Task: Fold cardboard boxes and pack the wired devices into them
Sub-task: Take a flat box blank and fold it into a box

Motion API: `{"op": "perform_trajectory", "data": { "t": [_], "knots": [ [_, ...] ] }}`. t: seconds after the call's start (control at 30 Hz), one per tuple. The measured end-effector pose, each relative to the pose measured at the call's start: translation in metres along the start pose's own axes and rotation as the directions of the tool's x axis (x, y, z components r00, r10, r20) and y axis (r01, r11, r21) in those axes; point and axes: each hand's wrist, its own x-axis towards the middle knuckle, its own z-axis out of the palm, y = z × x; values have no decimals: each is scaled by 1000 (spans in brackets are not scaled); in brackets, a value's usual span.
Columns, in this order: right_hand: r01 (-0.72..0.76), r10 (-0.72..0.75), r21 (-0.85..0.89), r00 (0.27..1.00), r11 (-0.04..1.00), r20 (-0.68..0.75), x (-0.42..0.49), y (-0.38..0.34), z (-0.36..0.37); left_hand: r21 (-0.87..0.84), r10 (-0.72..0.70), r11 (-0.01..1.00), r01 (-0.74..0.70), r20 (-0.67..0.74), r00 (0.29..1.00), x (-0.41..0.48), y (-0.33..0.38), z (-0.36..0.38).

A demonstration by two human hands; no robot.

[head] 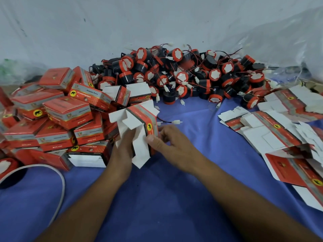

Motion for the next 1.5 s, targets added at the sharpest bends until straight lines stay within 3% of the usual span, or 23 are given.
{"op": "perform_trajectory", "data": {
  "t": [0.13, 0.2, 0.37, 0.47, 0.57, 0.8, 0.87, 0.97, 1.13, 1.27, 1.5],
  "knots": [
    [-94, 88, 183, 995, 979, 38, 0, 4, 0, 90, 55, 994, -54, -10, 998, -2, 1, 2],
    [-94, 91, 258, 996, 962, 23, -1, 5, 2, 201, 95, 974, -104, 54, 994, -1, -1, 2],
    [-112, 103, 280, 994, 954, 47, -1, 10, 0, 269, 216, 937, -221, 49, 975, 1, -3, 0],
    [-82, 56, 314, 994, 946, 91, 1, 11, 3, 306, 406, 861, -406, 65, 911, 2, -2, 1],
    [-29, 23, 468, 1000, 883, 20, 2, 12, 9, 354, 509, 771, -529, 156, 847, 2, -2, 6],
    [96, -21, 575, 990, 812, -136, 5, 11, 5, 393, 579, 571, -721, 430, 693, -3, 4, 3],
    [123, -49, 537, 988, 834, -149, 5, 11, 4, 428, 574, 520, -739, 466, 674, -5, 5, 5],
    [126, -72, 509, 990, 852, -125, 3, 9, 1, 480, 619, 493, -725, 392, 680, -4, 4, 6],
    [86, -67, 548, 996, 832, -55, 3, 11, 2, 473, 600, 620, -626, 229, 767, 0, -1, -1],
    [43, -32, 551, 999, 833, -31, 0, 15, 4, 572, 650, 500, -651, 249, 718, 3, -1, -2],
    [53, 21, 437, 987, 898, -162, -4, 9, 3, 665, 644, 377, -644, 312, 699, 6, -1, -5]
  ]
}}
